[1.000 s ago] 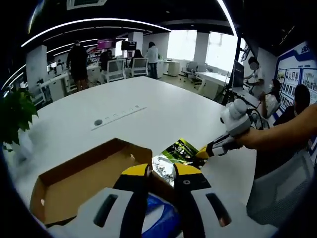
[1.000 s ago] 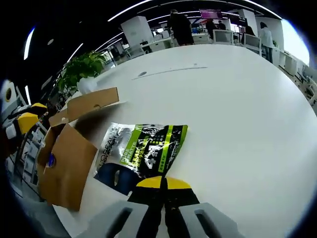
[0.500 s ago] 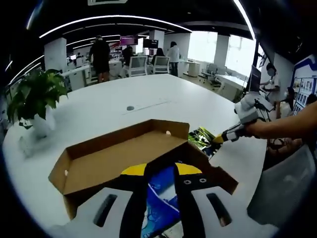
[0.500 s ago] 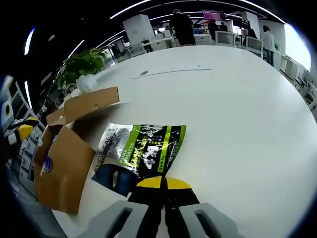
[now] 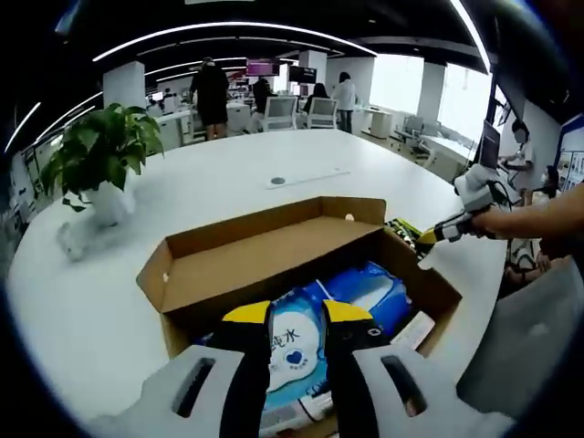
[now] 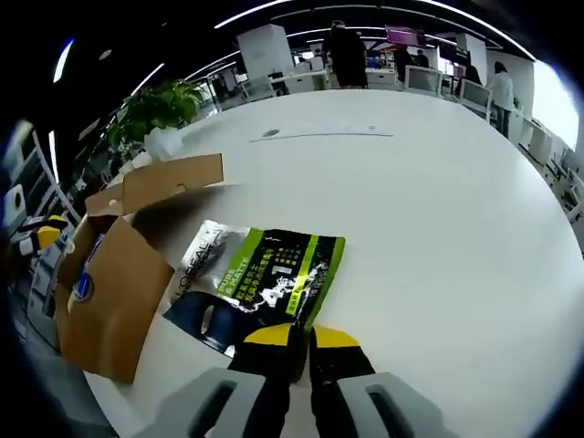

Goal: Operate the shoe box by opening the lid, removing the specified soft item, and placing it in the target area until the item is outside and the box remains undamaged.

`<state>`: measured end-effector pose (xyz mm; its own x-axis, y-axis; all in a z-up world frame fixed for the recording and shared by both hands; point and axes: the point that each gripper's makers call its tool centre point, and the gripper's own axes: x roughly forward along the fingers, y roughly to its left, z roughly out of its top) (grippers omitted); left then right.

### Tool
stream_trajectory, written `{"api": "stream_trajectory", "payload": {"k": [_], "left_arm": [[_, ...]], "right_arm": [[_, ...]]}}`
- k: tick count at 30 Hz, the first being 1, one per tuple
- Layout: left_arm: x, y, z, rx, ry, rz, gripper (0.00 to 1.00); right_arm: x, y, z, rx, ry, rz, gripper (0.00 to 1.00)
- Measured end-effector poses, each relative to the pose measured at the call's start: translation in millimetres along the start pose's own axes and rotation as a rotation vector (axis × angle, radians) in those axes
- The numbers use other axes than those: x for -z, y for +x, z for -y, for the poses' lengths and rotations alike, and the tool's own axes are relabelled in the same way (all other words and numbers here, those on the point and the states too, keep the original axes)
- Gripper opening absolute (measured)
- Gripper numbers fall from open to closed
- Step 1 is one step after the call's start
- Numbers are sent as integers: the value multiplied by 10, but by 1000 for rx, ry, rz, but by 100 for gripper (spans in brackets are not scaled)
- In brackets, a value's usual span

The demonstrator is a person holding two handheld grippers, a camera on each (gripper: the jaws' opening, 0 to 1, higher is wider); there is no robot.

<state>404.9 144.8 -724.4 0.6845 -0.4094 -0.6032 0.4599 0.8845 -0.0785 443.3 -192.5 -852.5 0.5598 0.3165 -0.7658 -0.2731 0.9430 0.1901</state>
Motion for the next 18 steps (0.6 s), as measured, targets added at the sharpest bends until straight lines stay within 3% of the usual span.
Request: {"api": "stream_trajectory", "payload": {"k": [18], "left_arm": [[240,-340,-352,-98,-26,-10,21]], "right_arm": [[-218,-291,27,24,-69,79,8]]}}
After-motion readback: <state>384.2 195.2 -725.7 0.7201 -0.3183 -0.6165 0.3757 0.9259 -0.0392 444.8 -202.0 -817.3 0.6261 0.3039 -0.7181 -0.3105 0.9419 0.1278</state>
